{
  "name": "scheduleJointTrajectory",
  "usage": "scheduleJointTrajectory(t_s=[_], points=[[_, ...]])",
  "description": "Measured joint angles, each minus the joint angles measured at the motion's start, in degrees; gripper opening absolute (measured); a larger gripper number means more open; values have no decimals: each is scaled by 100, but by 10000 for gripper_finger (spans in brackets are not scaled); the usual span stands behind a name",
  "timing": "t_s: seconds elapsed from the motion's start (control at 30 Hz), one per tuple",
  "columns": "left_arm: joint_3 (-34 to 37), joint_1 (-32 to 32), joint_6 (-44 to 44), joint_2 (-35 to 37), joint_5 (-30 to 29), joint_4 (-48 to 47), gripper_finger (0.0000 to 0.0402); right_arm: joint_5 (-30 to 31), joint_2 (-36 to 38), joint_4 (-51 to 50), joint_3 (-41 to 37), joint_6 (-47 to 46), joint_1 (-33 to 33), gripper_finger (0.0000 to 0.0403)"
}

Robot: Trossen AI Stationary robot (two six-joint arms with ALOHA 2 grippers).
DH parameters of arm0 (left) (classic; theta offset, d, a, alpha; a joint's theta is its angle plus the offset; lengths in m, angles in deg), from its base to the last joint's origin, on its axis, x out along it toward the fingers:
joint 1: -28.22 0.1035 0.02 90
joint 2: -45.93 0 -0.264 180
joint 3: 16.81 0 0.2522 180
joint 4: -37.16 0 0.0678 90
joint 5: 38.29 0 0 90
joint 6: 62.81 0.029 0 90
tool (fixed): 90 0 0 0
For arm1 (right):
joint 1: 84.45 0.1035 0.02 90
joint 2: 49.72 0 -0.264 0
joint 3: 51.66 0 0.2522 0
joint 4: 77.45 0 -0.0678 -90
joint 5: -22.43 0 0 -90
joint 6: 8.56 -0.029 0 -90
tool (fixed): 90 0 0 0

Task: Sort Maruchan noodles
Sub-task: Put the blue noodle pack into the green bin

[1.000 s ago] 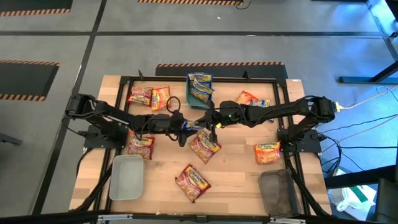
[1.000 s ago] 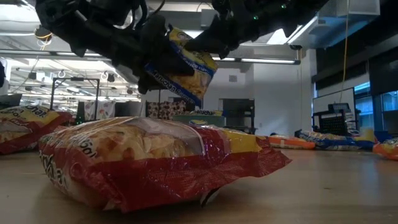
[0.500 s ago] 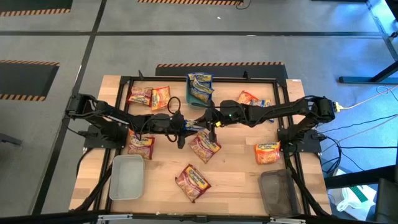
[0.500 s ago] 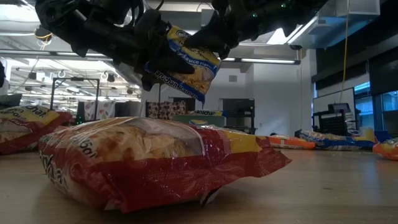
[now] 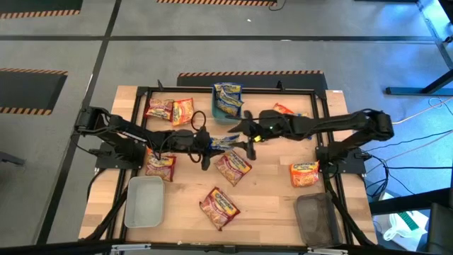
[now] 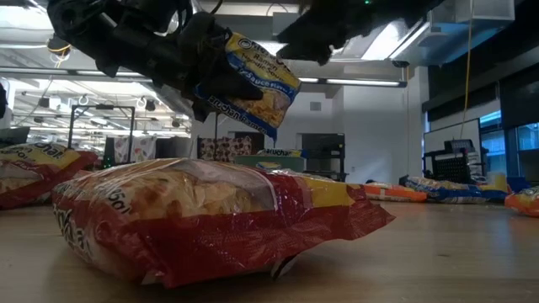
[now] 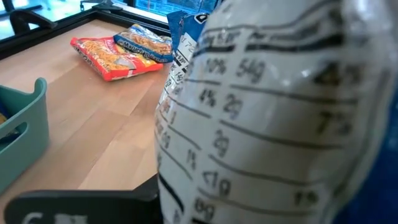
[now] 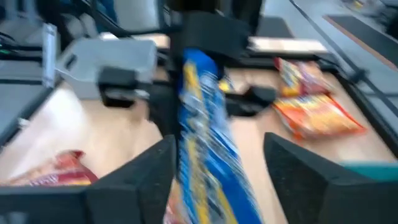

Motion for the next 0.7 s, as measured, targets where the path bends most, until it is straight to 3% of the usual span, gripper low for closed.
scheduleJointTrajectory(t_s=[0.23,0.43,0.7], points=[[0,-27,366,0,77,-22,99,139,310,-879,0,-28,9,287],[0,-132,704,0,109,-22,99,-344,315,-966,-64,66,9,286],[0,-195,842,0,116,-26,99,-363,320,-649,-107,251,9,283]])
